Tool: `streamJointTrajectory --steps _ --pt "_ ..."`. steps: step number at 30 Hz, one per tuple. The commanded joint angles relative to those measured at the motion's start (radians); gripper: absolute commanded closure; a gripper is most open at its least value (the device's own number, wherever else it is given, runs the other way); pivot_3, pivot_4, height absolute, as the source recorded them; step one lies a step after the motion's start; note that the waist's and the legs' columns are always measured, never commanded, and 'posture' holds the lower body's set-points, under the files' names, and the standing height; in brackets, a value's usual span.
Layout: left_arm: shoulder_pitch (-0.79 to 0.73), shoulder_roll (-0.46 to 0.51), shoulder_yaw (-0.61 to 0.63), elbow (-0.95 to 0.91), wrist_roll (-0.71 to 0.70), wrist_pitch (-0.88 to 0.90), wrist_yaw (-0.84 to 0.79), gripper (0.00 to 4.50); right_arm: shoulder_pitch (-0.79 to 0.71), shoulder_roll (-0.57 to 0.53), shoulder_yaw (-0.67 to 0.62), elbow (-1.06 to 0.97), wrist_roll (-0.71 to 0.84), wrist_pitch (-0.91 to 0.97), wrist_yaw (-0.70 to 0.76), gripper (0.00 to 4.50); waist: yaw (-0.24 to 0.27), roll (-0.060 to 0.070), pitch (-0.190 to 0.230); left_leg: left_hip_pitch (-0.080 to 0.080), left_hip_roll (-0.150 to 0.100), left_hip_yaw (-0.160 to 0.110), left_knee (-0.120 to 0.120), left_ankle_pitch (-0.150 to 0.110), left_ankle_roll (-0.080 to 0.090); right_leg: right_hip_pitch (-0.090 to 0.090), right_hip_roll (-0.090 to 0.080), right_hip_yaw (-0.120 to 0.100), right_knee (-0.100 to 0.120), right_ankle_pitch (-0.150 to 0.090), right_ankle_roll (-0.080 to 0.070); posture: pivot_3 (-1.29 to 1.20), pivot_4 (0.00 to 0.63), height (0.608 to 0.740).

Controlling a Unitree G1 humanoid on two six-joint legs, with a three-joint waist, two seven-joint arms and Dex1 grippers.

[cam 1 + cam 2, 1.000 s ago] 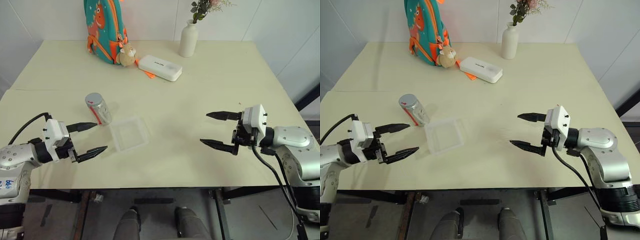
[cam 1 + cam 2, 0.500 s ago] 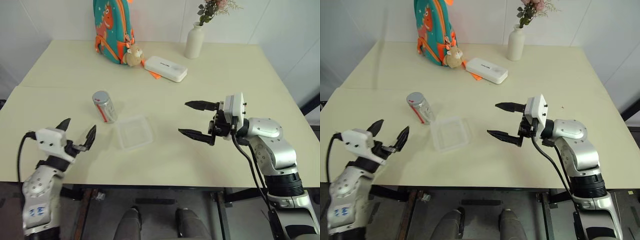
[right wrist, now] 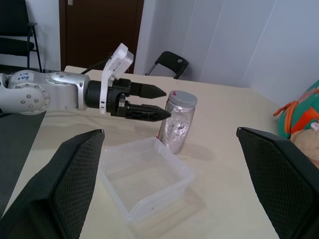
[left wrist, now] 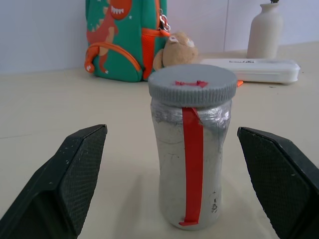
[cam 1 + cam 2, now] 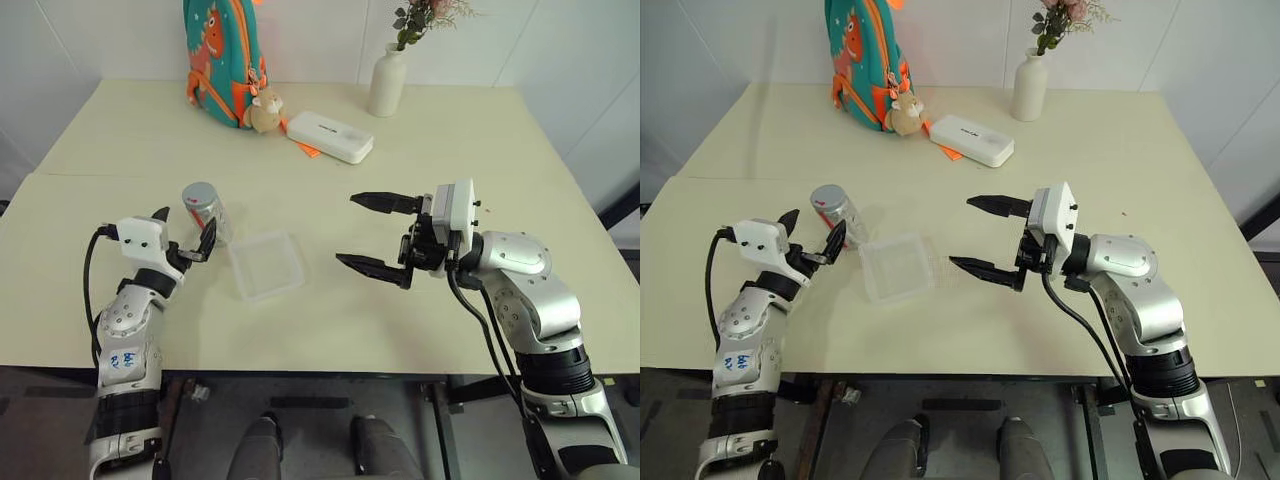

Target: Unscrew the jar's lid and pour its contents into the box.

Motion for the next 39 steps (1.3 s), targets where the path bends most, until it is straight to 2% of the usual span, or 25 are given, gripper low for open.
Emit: streamJointTrajectory --steps 1,12,15,21,28,32,34,39 --pt "-0.061 0.010 -0.016 0.067 0.006 -0.045 -0.020 0.02 0.007 0.010 -0.005 -0.060 0.008 0.003 -0.032 0.00 0.000 0.000 0.000 0.000 0.000 0.000 0.000 0.000 0.000 0.000 0.000 0.000 0.000 0.000 0.000 0.00 0.150 0.740" --pt "-0.228 0.045 -0.063 0.334 0.041 -0.161 -0.080 0.02 0.039 0.012 -0.009 -0.115 0.016 0.018 -0.093 0.00 -0.001 0.000 0.000 0.000 0.000 0.000 0.000 0.000 0.000 0.000 0.000 0.000 0.000 0.000 0.000 0.00 0.150 0.740" --pt "-0.233 0.049 -0.067 0.351 0.046 -0.178 -0.080 0.63 0.053 0.008 -0.014 -0.127 0.016 0.020 -0.106 0.00 -0.001 0.000 0.000 0.000 0.000 0.000 0.000 0.000 0.000 0.000 0.000 0.000 -0.001 0.000 0.000 0.00 0.150 0.740" --pt "-0.228 0.054 -0.072 0.352 0.045 -0.183 -0.087 2.43 0.073 0.005 -0.015 -0.140 0.016 0.019 -0.122 0.00 -0.001 0.000 0.000 0.000 0.000 0.000 -0.001 0.000 0.000 0.000 0.000 0.000 -0.001 0.000 0.000 0.00 0.150 0.740" --pt "-0.187 0.064 -0.042 0.229 -0.034 -0.154 -0.141 2.49 0.079 0.005 -0.019 -0.138 0.018 0.017 -0.130 0.00 -0.002 0.000 0.000 0.000 0.000 0.000 -0.001 0.000 0.000 0.000 0.000 0.000 -0.001 0.000 0.000 0.00 0.150 0.740" --pt "-0.205 0.180 0.021 0.105 -0.134 -0.100 -0.241 2.49 0.058 0.020 -0.020 -0.134 0.032 0.039 -0.154 0.00 -0.005 0.000 0.000 0.000 0.001 0.000 -0.001 0.000 0.000 -0.001 0.001 0.000 0.000 0.000 0.000 0.00 0.150 0.740" --pt "-0.209 0.241 0.033 0.057 -0.218 -0.009 -0.328 2.49 0.033 0.029 -0.017 -0.132 0.037 0.064 -0.178 0.00 -0.008 0.000 0.000 0.000 0.001 0.000 -0.002 0.000 0.000 -0.001 0.001 0.000 0.000 0.000 0.000 0.00 0.150 0.740" --pt "-0.154 0.359 -0.058 -0.118 -0.372 0.222 -0.593 2.49 -0.078 0.062 0.014 -0.130 0.047 0.187 -0.249 0.00 -0.009 0.001 0.000 0.000 0.001 0.001 -0.004 0.000 0.000 -0.001 0.000 0.000 -0.002 -0.001 -0.001 0.00 0.150 0.740"
